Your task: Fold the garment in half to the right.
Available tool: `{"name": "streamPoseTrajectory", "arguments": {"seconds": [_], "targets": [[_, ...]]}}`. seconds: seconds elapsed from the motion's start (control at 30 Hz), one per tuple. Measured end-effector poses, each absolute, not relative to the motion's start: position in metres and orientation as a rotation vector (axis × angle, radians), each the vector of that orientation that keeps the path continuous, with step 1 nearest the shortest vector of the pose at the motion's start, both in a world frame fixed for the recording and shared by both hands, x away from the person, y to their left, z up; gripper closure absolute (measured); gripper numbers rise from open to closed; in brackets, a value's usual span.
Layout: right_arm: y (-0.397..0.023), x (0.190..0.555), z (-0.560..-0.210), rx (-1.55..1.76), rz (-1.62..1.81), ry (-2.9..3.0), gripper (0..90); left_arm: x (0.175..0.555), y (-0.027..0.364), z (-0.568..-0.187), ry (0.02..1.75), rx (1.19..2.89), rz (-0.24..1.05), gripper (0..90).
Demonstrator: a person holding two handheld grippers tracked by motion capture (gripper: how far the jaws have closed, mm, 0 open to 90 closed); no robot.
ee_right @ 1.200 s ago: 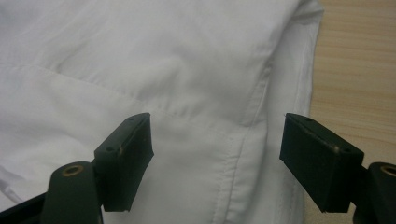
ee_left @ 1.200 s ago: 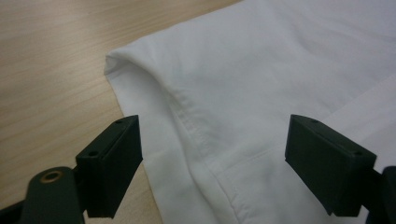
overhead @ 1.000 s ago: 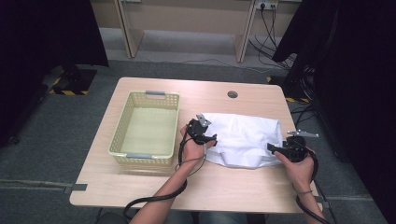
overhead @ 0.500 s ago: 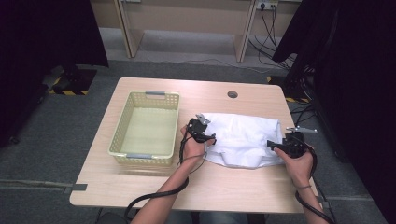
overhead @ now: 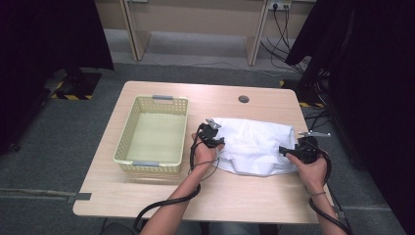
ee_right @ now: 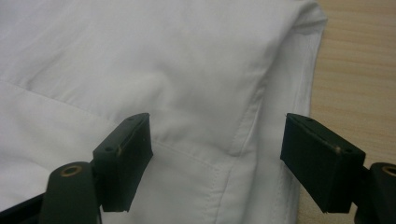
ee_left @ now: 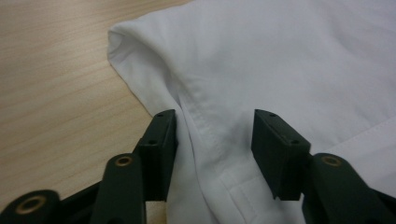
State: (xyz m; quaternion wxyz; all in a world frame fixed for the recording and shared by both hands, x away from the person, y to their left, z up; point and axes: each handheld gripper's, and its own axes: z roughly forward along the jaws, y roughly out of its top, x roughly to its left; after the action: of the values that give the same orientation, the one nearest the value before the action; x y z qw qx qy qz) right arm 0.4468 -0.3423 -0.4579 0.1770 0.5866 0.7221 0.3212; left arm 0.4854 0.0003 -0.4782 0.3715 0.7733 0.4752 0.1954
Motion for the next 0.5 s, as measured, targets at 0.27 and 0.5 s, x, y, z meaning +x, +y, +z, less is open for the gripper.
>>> {"name": "streamPoseTrajectory", "arguments": {"seconds": [0.27, 0.5], "targets": [[-0.3389, 0.4508, -0.4568, 1.652, 0.906, 2.057, 26.6, 0.4855, 0.0004, -0.4791, 1.203, 1.967, 0.483, 70.9], [-0.3352, 0.4538, -0.4595, 1.653, 0.879, 2.069, 27.4, 0.4848, -0.0009, -0.4791, 1.179, 1.974, 0.476, 80.2]]}}
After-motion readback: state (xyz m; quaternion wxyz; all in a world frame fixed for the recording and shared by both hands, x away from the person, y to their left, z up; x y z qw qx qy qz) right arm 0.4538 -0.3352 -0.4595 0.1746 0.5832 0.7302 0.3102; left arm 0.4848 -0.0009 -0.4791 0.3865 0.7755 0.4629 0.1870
